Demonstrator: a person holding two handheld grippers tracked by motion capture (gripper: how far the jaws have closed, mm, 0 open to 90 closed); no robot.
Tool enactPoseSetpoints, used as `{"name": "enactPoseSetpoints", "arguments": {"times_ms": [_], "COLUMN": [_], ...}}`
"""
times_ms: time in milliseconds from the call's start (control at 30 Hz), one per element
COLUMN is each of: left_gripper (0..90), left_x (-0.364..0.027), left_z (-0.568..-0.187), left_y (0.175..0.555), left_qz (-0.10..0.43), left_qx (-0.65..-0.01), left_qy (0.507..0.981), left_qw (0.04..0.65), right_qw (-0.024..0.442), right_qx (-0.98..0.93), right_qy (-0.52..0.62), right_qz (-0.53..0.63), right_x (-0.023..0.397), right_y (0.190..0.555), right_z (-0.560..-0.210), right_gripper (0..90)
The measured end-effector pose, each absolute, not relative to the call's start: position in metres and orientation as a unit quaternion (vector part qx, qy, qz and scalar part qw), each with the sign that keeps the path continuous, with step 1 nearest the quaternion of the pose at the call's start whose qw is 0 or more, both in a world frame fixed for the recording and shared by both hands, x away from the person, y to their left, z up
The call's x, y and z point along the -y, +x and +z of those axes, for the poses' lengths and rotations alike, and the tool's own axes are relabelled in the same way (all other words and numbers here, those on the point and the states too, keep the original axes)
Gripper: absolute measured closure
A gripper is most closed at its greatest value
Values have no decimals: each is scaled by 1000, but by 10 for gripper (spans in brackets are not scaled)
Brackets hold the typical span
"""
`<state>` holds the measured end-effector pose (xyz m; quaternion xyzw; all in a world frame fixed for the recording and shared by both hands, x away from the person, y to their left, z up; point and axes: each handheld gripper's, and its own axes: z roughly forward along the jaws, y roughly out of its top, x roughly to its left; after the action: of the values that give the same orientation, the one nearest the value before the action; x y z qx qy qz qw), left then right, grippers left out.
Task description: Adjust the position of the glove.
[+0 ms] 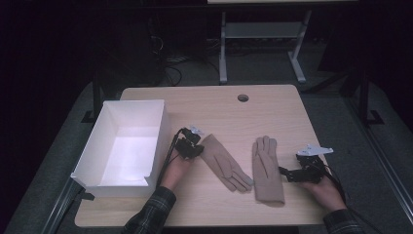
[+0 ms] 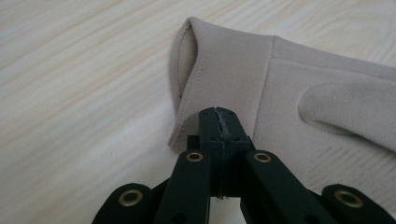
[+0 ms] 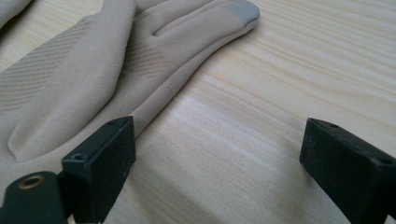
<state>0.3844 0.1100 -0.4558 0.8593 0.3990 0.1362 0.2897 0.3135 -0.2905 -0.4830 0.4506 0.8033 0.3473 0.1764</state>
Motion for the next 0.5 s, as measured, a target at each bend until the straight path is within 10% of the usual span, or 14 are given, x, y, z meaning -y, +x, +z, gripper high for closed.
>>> {"name": "enactPoseSetpoints", "arguments": {"times_ms": [500], "left_gripper": [897], "left_x": [-109], "left_z": [-444], "left_y": [351], "left_qz": [130], "left_qx": [-405], "left_qy": [846], "left_qw": [321], "right_qw": [177], "right_qx": [-804], "right_qy": [449], "right_qz": [347], "right_x": [291], "right_y": [313], "right_z": [-483], "right_gripper": [101]}}
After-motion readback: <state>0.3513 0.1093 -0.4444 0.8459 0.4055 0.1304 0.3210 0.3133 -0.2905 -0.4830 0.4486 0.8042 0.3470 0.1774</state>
